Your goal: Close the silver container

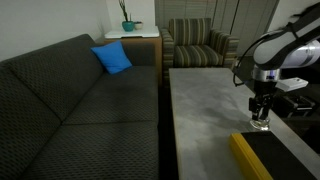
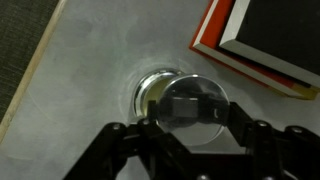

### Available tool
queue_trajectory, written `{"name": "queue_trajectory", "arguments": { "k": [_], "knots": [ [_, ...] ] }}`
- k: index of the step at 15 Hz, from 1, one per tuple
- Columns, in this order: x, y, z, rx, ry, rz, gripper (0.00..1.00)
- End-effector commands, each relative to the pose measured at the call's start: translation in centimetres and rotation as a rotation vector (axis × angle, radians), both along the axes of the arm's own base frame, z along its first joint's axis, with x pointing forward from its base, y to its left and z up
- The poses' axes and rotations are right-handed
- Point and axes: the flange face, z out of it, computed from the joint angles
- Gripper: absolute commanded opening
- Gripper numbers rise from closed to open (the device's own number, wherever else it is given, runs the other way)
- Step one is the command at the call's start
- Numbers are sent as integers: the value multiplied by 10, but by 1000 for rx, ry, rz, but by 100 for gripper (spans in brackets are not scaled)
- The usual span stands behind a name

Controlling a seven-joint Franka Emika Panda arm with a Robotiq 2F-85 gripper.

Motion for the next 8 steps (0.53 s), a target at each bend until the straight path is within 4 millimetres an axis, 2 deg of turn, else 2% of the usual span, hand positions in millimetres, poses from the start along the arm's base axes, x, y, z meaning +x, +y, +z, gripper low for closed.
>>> {"name": "queue_trajectory", "arguments": {
  "k": [1,8],
  "knots": [
    [-3,-5,-1,-36,19,-53,44],
    [-5,-23,-6,-96,-13,-144,44]
  ]
}}
